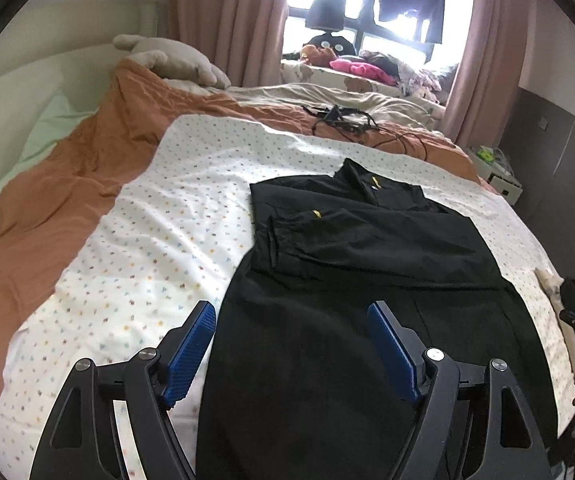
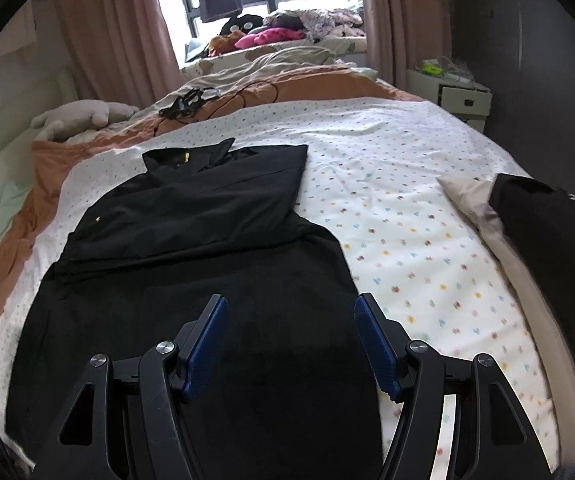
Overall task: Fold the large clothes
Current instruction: 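Open the left tool to release the sleeve cuff and pull back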
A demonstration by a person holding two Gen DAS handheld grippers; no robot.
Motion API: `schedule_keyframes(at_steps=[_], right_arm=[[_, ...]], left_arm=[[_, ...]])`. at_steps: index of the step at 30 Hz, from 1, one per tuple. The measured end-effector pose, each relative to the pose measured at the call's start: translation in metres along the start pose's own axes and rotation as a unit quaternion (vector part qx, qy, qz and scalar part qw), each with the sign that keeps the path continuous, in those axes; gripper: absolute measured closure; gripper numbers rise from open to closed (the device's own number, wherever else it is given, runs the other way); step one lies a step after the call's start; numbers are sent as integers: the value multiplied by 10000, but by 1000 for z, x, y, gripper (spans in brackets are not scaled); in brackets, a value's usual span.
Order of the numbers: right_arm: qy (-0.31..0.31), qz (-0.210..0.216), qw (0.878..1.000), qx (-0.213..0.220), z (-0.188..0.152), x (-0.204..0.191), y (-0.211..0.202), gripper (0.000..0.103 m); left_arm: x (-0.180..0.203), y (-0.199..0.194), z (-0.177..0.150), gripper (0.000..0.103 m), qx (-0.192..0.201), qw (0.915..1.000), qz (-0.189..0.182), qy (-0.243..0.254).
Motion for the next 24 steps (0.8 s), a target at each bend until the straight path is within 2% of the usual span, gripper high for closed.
schedule_keyframes(at_steps=[6,9,16,19,23,24], right_arm=[[-75,-61,9999,-28,-19,6,-20,38],[-147,-136,9998,12,-27,8,-31,38],[-220,-137,9996,122,-46,11,-61,38],[-129,-117,9997,140,-55,15,-70,31],[10,-27,9999,162,-66,21,-82,23],[53,6,9998,179,-69,23,-85,17]], left_arm=[[2,-21,-19,24,8,10000,74,8],[1,-33,-28,24,94,9990,389,190],[1,-56,-51,24,121,9987,398,283],[2,-67,-60,23,194,9990,320,262],[-2,-84,-70,4,354,9990,240,114],[-2,-88,-72,0,387,9990,216,76]])
Point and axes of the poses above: each gripper's, at about its wrist camera, not at the fingertips, and y roughly the way its jaws point, x to its right, z to its top, the point moved 8 cm from there along y, roughly the way its jaws point
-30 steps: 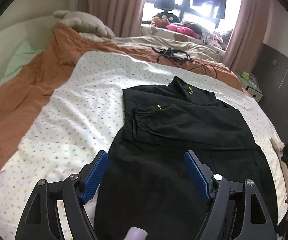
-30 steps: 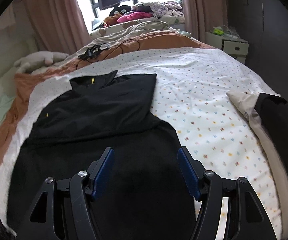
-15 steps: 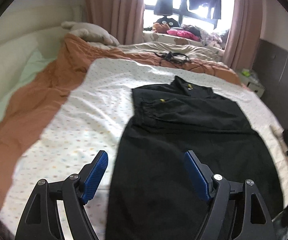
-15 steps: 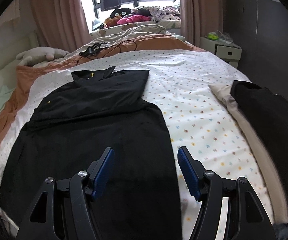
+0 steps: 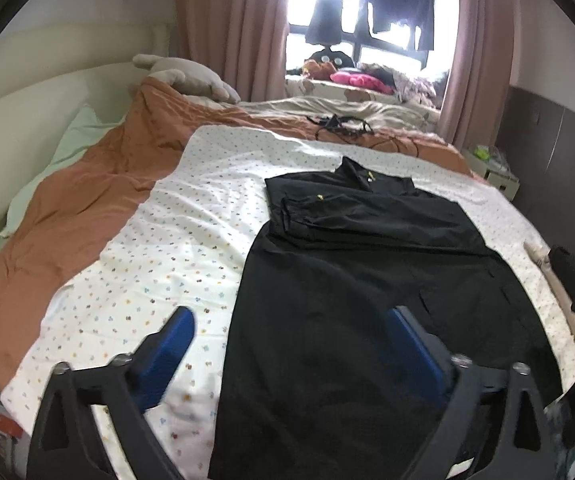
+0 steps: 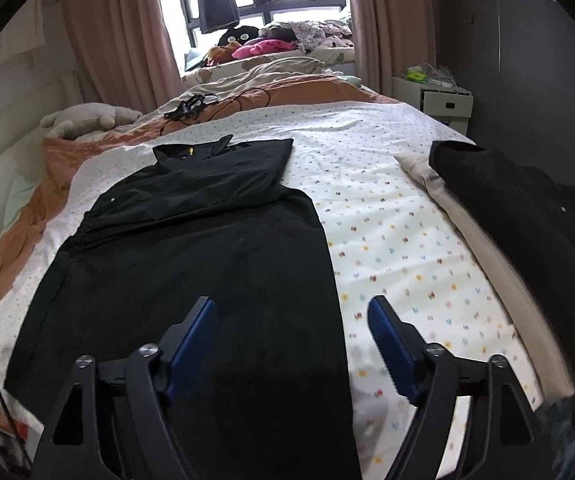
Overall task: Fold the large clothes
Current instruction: 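Close both tools on the long side edge of the black jacket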
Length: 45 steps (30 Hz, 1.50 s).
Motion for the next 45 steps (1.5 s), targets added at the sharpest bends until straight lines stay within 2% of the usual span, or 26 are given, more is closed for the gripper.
schedule_keyframes(at_steps=[1,4,10,14,18,20,23,25,27,28,31,32,33,36,41,45], right_arm=[[39,40,10000,18,-2,1,-3,9],[203,160,9997,19,-10,6,-12,0],[381,100,9988,-302,-35,17,-9,0],[297,-39,9990,-331,-53,21,-15,0],[447,-75,9980,-438,-72,31,-16,0],[557,-59,9973,-479,-81,38,-17,1],[659,91,9965,-497,-91,46,-19,11],[678,84,9962,-550,-97,52,-18,26],[737,144,9950,-655,-105,57,-14,37],[781,197,9942,-712,-109,59,-11,39],[878,284,9927,-781,-114,63,-5,40],[904,333,9921,-802,-115,64,-3,41],[926,373,9916,-822,-116,65,0,46],[944,437,9900,-950,-119,67,10,56],[1204,578,9852,-1078,-120,74,24,57],[1289,803,9823,-1095,-120,72,30,59]], left_arm=[[-1,-3,-2,0,26,10000,-35,-39],[-4,-8,-12,0,-39,9997,-127,-202],[-23,-13,-38,0,-143,9984,-97,-535],[-39,-14,-57,0,-253,9975,0,-653],[-50,-8,-80,1,-485,9956,-99,-798],[-55,-5,-95,3,-607,9949,-32,-801],[-62,2,-113,18,-805,9923,-122,-934],[-66,9,-128,28,-994,9894,-154,-1043],[-68,16,-137,38,-1117,9870,-203,-1135],[-69,19,-142,39,-1162,9858,-240,-1188],[-73,28,-151,44,-1254,9832,-242,-1307],[-74,30,-152,48,-1265,9828,-233,-1326],[-76,33,-154,52,-1287,9819,-215,-1372],[-80,41,-158,54,-1333,9799,-203,-1471],[-84,50,-157,57,-1308,9768,-276,-1675],[-84,56,-158,65,-1405,9729,-369,-1799]])
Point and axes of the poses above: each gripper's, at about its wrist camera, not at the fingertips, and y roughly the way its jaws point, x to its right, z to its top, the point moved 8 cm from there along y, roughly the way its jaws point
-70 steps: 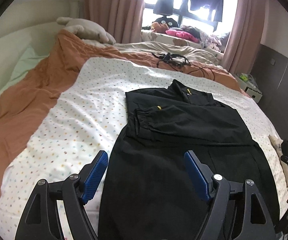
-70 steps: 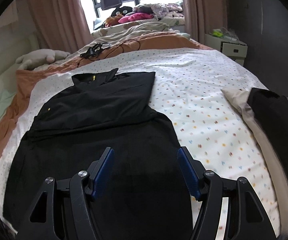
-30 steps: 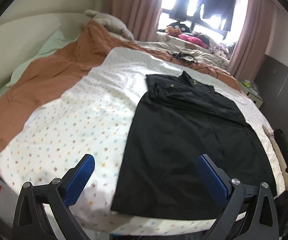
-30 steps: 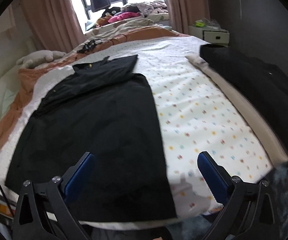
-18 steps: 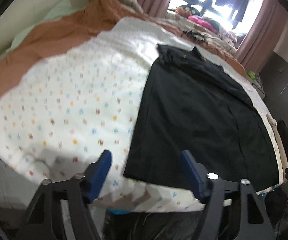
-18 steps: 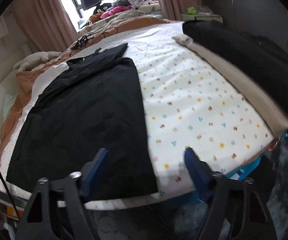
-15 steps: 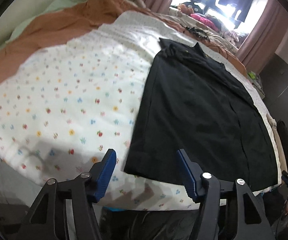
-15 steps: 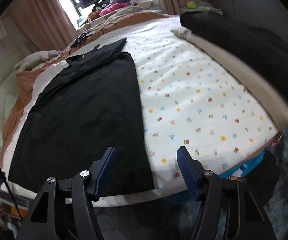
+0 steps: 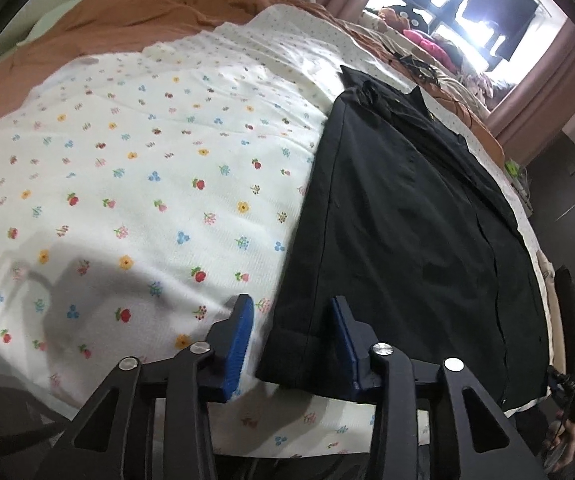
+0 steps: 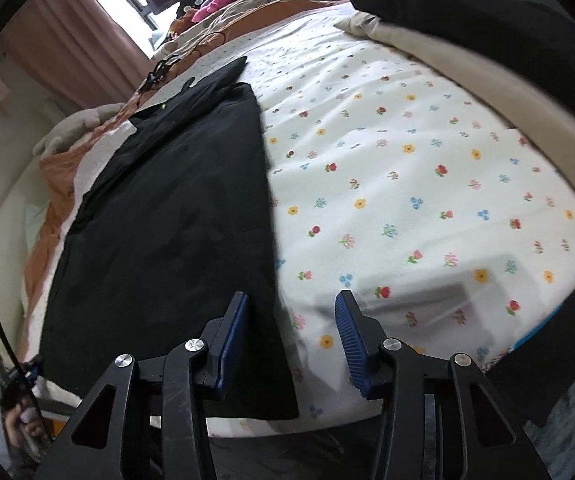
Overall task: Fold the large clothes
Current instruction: 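Close both tools on the long side edge of the black jacket, then lift the jacket side with both tools and fold it over lengthwise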
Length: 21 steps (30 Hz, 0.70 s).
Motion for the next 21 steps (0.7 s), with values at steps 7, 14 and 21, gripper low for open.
schedule_keyframes(at_steps=[7,14,21], right_arm=[[490,1078,9925,-305,-24,-7,3,71],[766,1461,9860,-252,-32,-15,7,71],[1039,1507,9830,-129,-16,-28,22,76]], left_arm=[[-2,-6,-14,66,-281,9911,-1009,-821],[3,-4,-14,66,-279,9803,-1483,-1272],[8,7,-1,66,-158,9721,-1720,-1585]])
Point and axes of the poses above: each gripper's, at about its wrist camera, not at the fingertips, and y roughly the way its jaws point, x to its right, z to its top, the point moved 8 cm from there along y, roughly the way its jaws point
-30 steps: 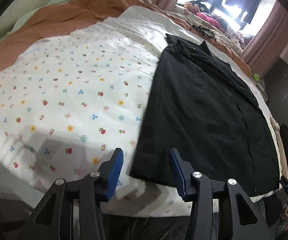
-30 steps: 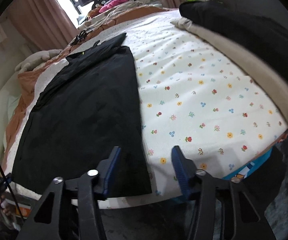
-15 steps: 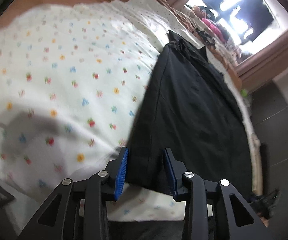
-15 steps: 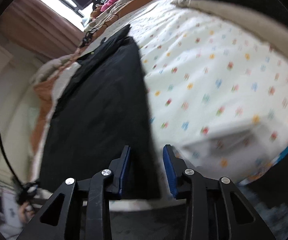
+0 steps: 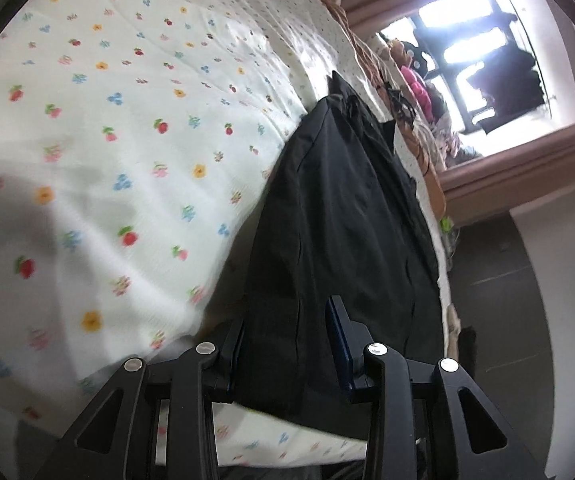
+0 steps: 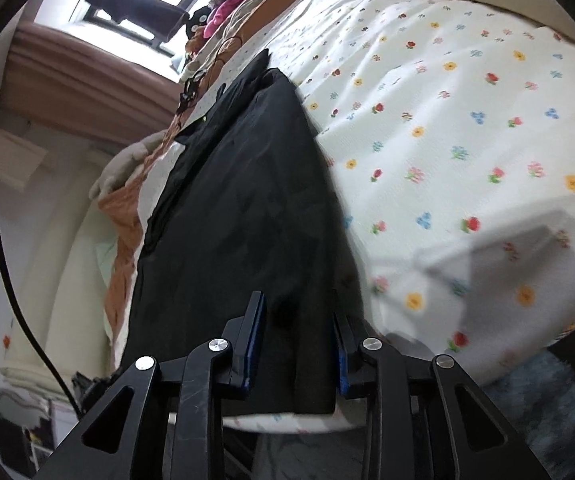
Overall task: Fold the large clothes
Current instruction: 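Lift the jacket side with both tools and fold it over lengthwise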
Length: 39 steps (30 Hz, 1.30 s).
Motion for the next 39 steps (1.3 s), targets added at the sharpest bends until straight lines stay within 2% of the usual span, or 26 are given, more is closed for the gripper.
schedule_keyframes(at_steps=[2,4,7,9,11,17,26,31,39], right_arm=[[20,-61,10000,10,1,-1,4,83],[95,-120,9999,33,3,0,6,92],[204,-123,9996,141,6,3,2,97],[414,80,9988,246,9,6,-5,98],[467,186,9981,344,13,2,-12,99],[92,349,9973,642,29,-38,-40,99],[-513,355,9923,1072,42,-97,-95,99],[-750,475,9873,1317,24,-111,-132,99],[-988,571,9826,1463,-15,-124,-179,99]], left_arm=[[1,0,0,68,48,10000,60,-3],[1,0,1,83,76,9998,179,9],[-5,-4,0,93,152,9996,236,-92],[-2,-10,0,98,243,9995,213,-35],[3,-19,1,99,337,9993,177,51],[37,-45,12,100,619,9977,18,262],[91,-109,9,101,1073,9917,-288,646],[109,-143,-4,101,1316,9872,-448,778],[112,-200,-40,101,1519,9822,-573,944]])
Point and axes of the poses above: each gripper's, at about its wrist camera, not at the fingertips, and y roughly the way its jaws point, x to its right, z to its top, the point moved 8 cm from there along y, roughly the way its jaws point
